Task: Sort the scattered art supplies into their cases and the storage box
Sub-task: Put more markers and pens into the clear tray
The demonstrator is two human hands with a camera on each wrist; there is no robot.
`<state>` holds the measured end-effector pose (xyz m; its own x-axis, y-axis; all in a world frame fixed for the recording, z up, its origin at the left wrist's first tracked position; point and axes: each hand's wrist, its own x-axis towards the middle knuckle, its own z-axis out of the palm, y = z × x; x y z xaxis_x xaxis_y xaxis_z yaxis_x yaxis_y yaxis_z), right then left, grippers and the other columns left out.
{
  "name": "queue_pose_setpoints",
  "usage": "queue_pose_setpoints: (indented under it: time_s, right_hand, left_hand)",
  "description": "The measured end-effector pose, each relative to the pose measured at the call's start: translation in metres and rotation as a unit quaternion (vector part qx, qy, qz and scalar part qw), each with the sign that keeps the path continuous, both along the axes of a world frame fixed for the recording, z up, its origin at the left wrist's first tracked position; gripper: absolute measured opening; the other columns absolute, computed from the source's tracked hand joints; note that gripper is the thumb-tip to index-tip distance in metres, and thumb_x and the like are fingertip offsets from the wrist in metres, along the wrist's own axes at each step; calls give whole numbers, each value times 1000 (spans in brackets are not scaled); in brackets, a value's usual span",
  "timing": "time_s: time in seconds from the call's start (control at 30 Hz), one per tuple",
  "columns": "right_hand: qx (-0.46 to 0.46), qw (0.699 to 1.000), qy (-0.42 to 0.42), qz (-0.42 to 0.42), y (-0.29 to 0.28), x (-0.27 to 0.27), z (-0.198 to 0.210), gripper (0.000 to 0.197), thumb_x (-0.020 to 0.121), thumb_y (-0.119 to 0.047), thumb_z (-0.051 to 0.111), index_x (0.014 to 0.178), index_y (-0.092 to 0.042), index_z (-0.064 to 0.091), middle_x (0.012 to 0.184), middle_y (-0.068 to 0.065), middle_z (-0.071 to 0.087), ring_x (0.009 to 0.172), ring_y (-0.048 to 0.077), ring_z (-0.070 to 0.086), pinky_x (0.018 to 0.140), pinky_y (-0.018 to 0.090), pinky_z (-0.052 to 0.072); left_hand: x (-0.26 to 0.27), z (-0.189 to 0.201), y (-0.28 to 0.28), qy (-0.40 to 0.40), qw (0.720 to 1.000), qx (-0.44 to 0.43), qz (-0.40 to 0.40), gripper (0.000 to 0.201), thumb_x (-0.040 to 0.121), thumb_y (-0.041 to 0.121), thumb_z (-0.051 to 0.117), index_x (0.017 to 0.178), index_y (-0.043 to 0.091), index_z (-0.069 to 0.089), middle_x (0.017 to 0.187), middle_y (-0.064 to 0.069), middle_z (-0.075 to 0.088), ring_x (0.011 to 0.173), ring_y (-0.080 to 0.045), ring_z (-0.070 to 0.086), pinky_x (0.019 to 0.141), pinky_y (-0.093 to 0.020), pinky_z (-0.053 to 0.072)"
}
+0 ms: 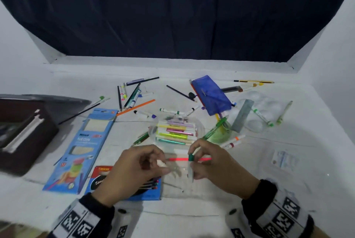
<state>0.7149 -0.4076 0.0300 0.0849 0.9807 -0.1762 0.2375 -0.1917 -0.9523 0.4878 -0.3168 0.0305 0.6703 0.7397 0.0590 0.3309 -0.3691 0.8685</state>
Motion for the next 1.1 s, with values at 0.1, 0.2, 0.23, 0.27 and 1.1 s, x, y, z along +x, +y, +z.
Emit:
queue_pose_setpoints:
  time_s: [0.1,0.2,0.23,0.27,1.1]
  right_hand:
    - [-22,999,-40,10,1,-17,-7,16,85,-7,67,91,-18,58,83,10,65,71,31,70,71,44,62]
    - [-46,997,-67,13,4,-28,-15,15,85,-8,66,94,-14,57,79,8,66,69,30,71,72,48,60]
    - [-55,996,-72,15,6,-31,-17,15,84,-8,66,94,-13,56,77,8,67,69,31,72,74,50,59]
    - [-65,995,-72,16,7,-33,-19,14,84,-8,65,94,-13,56,77,9,69,70,31,72,75,52,58]
    - [-89,992,-89,-10,21,-42,-28,20,88,-12,70,98,-5,54,63,6,66,65,28,73,58,32,59]
  left_hand:
    - [-6,-8,-4,71,996,37,-30,10,78,34,82,83,30,74,64,8,61,58,-3,53,60,-17,43]
    - [-4,-13,0,154,983,56,-78,13,81,43,77,89,33,77,69,14,65,63,-4,57,62,-16,44]
    - [-2,-14,3,177,977,59,-99,17,83,46,75,92,32,77,74,15,68,69,-5,61,65,-19,48]
    - [0,-15,5,197,971,65,-122,19,84,46,73,96,31,78,82,14,71,75,-6,63,70,-22,51]
    - [-7,-20,2,339,911,203,-120,59,84,64,63,136,37,54,121,11,48,110,-9,46,91,-27,46]
